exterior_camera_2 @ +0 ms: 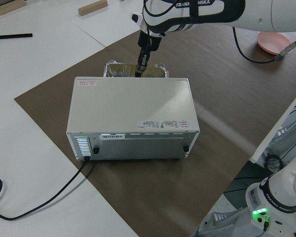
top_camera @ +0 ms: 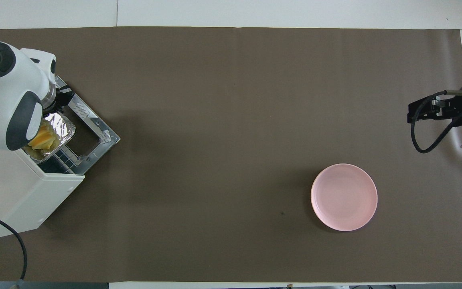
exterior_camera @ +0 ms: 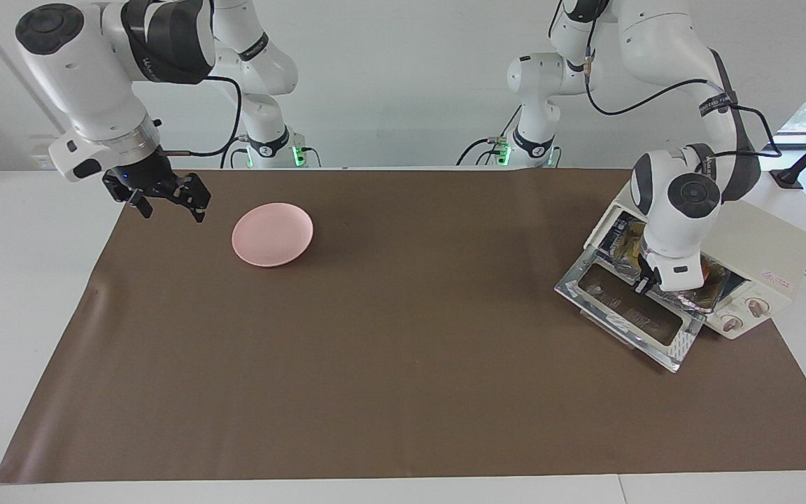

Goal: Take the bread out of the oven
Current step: 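Pull the foil tray out of the oven with the left gripper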

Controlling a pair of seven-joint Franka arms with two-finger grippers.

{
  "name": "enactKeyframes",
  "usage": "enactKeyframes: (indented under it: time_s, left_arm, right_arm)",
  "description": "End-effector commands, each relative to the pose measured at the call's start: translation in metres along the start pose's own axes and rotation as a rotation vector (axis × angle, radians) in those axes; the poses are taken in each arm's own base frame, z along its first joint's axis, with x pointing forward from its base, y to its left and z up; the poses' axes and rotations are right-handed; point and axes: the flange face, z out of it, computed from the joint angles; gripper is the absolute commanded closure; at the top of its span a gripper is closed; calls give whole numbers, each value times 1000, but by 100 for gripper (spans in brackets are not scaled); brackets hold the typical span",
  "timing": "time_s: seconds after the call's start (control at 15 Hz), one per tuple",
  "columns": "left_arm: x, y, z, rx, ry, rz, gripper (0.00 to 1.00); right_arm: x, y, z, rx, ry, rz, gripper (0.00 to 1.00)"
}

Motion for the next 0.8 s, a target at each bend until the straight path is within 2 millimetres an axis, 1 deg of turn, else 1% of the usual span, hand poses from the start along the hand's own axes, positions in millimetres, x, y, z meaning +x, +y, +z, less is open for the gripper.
enactKeyframes:
  time_s: [0.0,0.07,0.2,0.33,0.4,0.47,0.53,0.6,0.73]
  left_arm:
    - [-17,58,-27,-37,47,92,100]
    - [-26,75,-31,-70,31,99,100]
    - [-49,109,-50,-133,19,164,100]
    - [-93,161,-72,-181,13,267,100]
    - [-109,178,-77,-183,13,301,100]
    - [-131,201,-76,-177,4,340,100]
    - [-147,218,-81,-176,1,371,100]
    - [-168,231,-98,-168,-3,405,100]
    - [-220,254,-117,-171,2,486,100]
  right_arm:
    - [-5,2,0,-7,0,-19,0]
    - [-5,2,0,-7,-2,-19,0]
    - [-5,2,0,-7,-2,-19,0]
    - [-5,2,0,-7,0,-19,0]
    - [-5,2,0,-7,0,-17,0]
    - [-5,2,0,-7,0,-19,0]
    - [-5,2,0,-7,0,-19,0]
    - [-5,2,0,-7,0,-17,0]
    - [-5,2,0,-7,0,-19,0]
